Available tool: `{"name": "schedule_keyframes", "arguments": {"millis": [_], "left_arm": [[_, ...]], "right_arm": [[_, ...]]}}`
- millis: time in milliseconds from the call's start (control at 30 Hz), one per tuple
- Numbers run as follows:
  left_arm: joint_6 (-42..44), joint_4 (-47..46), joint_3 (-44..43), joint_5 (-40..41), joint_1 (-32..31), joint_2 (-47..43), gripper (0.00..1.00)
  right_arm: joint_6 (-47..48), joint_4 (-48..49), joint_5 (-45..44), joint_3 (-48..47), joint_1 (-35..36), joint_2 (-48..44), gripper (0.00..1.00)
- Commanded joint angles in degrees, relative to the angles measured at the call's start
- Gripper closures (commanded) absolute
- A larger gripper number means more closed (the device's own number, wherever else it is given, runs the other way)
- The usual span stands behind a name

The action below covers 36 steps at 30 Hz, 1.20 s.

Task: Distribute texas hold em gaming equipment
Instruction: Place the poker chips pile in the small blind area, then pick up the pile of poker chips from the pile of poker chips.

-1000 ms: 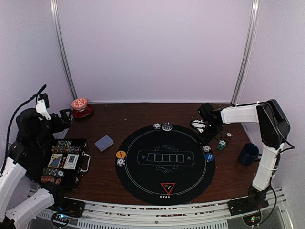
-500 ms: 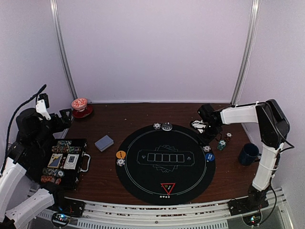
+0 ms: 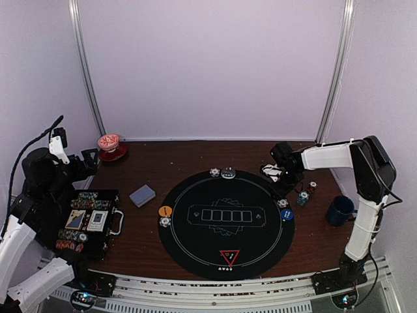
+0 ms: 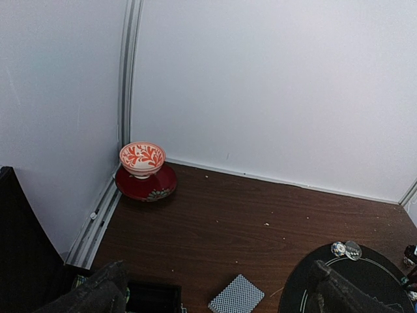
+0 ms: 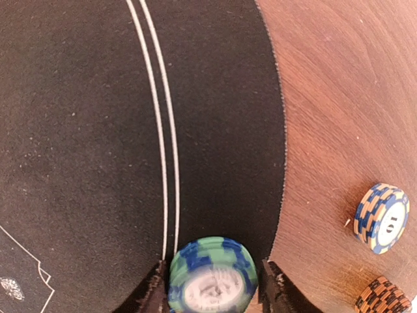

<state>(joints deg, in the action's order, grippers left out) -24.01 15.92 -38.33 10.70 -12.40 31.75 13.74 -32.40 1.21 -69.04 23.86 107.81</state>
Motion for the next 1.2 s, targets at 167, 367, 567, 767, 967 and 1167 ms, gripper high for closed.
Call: {"name": "schedule_keyframes", "arguments": {"millis": [167,367,567,767,967,1167], "left_arm": [[-0.04,-3.0,0.36,0.02,0.45,-0.73,0.02],[-0.01,-3.0,0.36,0.09,0.48,-0.9,0.02],[0.05,-3.0,0.36,0.2,0.52,-0.9,0.02],[0.06,-3.0,0.36,0.46,0.45,-1.06,0.02],[0.1,-3.0,0.36,0.27,0.46,-1.01,0.02],[0.1,-3.0,0.36,0.45,0.45,-1.16,0.02]], "right_arm": [[0.5,-0.18,-0.95,0.49,-0.39,0.29,0.43],[0.49,0.3,-0.48,0.3,-0.39,-2.53,0.35],[0.39,0.12,0.92,0.33,-0.87,-8.8,0.23],[0.5,-3.71,5.66,0.06,-6.66,-15.77,0.14],[2.56,-5.37,7.35,4.09,-14.35,-21.15,0.12],[3.55,-3.98,5.96,8.36,-17.41,-22.44,0.12]]}}
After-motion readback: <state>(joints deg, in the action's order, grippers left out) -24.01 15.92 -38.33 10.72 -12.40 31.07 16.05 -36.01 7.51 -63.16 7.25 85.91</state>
